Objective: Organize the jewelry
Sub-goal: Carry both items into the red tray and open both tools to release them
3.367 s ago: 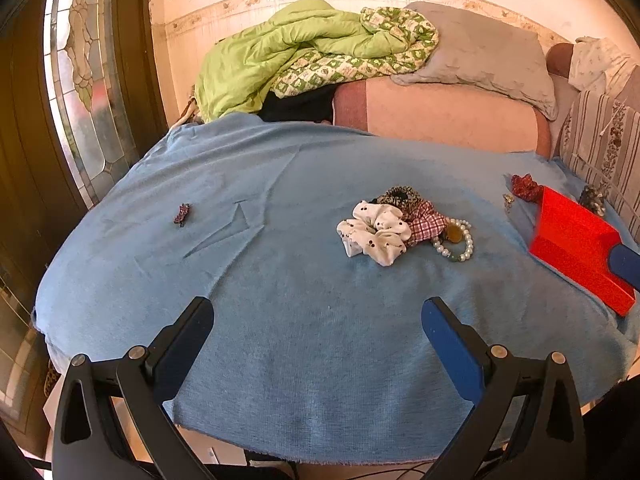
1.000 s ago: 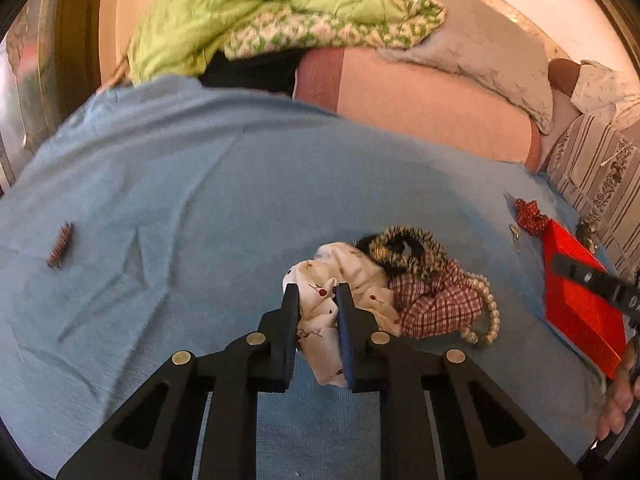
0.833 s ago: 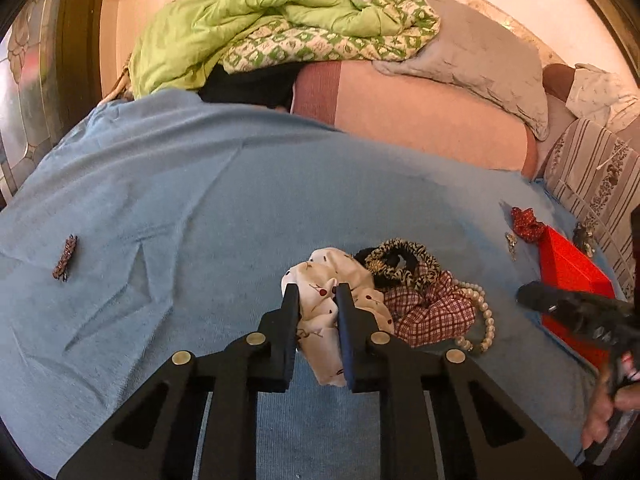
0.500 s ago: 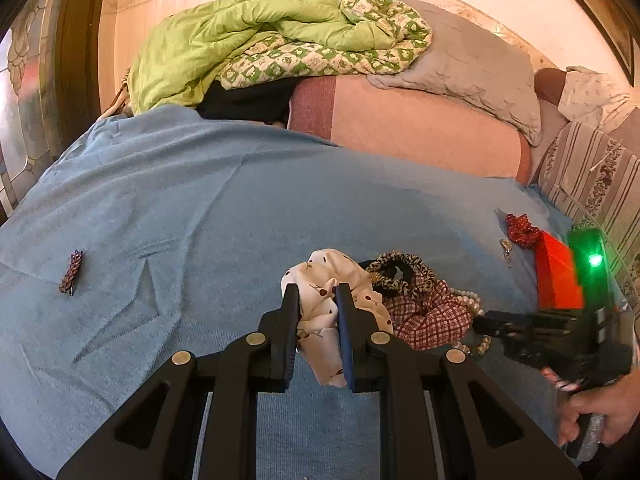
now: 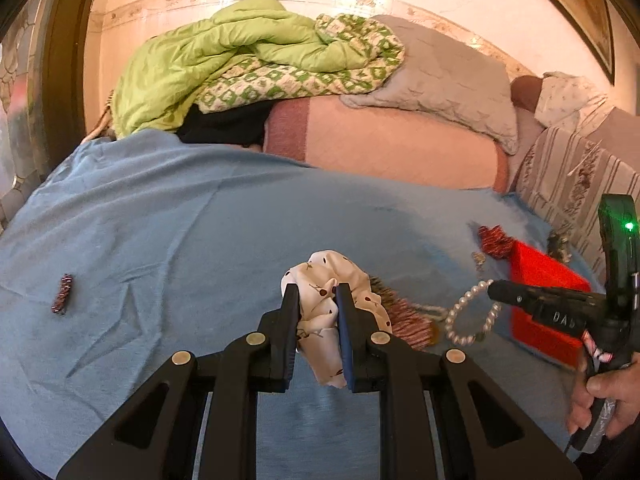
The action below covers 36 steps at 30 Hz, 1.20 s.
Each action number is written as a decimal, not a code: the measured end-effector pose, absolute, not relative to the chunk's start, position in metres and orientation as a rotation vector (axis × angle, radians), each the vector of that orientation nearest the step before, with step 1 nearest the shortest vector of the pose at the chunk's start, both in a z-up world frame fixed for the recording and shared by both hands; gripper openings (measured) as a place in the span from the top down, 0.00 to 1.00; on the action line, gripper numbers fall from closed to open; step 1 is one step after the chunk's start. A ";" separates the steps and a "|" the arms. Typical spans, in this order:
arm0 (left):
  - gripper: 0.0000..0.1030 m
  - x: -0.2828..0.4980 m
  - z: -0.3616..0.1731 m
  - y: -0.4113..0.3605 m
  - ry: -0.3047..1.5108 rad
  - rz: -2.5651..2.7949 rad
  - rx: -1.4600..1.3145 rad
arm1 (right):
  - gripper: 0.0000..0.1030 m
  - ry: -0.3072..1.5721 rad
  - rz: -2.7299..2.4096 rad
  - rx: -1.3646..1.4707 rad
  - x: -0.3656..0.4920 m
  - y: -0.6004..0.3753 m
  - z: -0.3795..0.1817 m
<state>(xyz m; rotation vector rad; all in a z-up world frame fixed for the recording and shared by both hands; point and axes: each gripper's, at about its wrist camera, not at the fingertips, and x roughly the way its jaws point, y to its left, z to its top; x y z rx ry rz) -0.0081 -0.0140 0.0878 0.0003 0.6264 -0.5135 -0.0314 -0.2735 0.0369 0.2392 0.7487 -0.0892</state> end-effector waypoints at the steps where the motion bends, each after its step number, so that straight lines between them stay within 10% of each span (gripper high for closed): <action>1: 0.83 -0.010 0.090 -0.017 0.624 -0.522 -0.002 | 0.90 0.734 -0.093 0.256 -0.036 -0.278 0.042; 25: 0.83 -0.064 0.125 -0.276 0.693 -0.957 0.133 | 0.90 0.535 -0.418 0.649 -0.138 -0.485 0.078; 29: 0.56 -0.061 0.105 -0.262 0.745 -0.913 0.209 | 0.90 0.544 -0.409 0.673 -0.143 -0.492 0.073; 36: 0.45 -0.066 0.053 -0.192 0.822 -0.759 0.344 | 0.90 0.518 -0.401 0.686 -0.154 -0.497 0.078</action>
